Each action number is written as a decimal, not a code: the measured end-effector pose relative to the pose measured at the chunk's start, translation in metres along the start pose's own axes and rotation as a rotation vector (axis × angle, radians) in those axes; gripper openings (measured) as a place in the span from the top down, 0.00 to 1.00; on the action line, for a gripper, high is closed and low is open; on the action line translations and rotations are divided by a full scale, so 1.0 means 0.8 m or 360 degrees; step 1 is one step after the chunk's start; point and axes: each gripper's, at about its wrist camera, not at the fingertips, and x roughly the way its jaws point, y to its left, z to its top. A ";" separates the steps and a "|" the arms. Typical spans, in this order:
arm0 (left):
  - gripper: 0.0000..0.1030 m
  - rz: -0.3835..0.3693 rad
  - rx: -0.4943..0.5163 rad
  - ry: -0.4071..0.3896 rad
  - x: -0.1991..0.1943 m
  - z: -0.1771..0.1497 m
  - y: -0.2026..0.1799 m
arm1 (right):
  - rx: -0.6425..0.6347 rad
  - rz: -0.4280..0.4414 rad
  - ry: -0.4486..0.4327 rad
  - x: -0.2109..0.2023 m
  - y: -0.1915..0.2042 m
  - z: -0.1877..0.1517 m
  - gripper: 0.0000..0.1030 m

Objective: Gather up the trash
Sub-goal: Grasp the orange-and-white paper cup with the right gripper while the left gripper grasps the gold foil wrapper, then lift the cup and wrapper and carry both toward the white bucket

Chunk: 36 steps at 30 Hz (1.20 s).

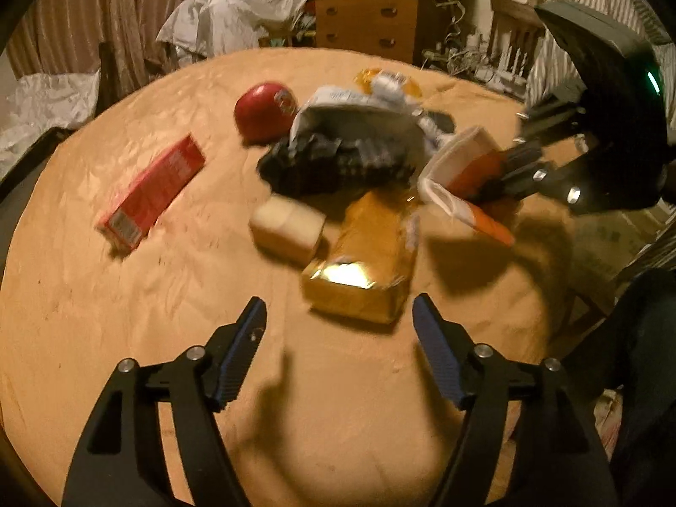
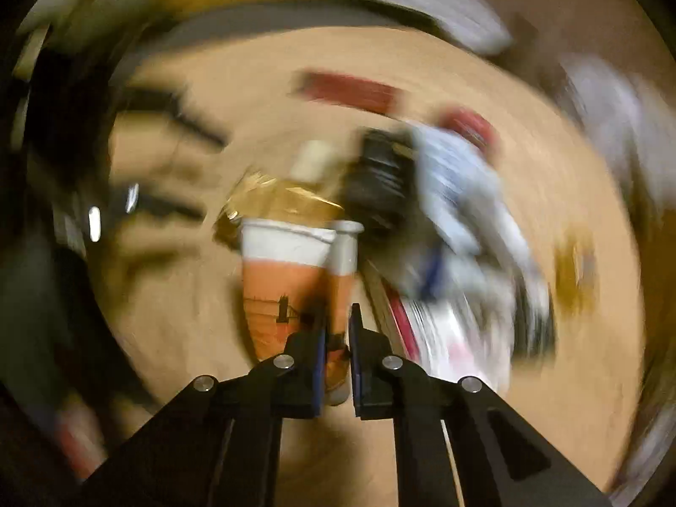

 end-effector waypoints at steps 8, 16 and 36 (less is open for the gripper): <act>0.28 0.0005 0.0078 0.0023 0.040 0.034 -0.026 | 0.0617 0.0136 0.0039 -0.022 -0.051 -0.073 0.73; 0.28 0.0094 0.0146 0.0161 0.078 0.042 -0.043 | 0.0510 0.0004 -0.0062 -0.048 -0.020 -0.057 0.20; 0.67 0.0256 -0.0243 -0.0038 0.016 0.013 -0.051 | 0.0573 -0.0192 -0.0260 -0.031 0.020 -0.063 0.70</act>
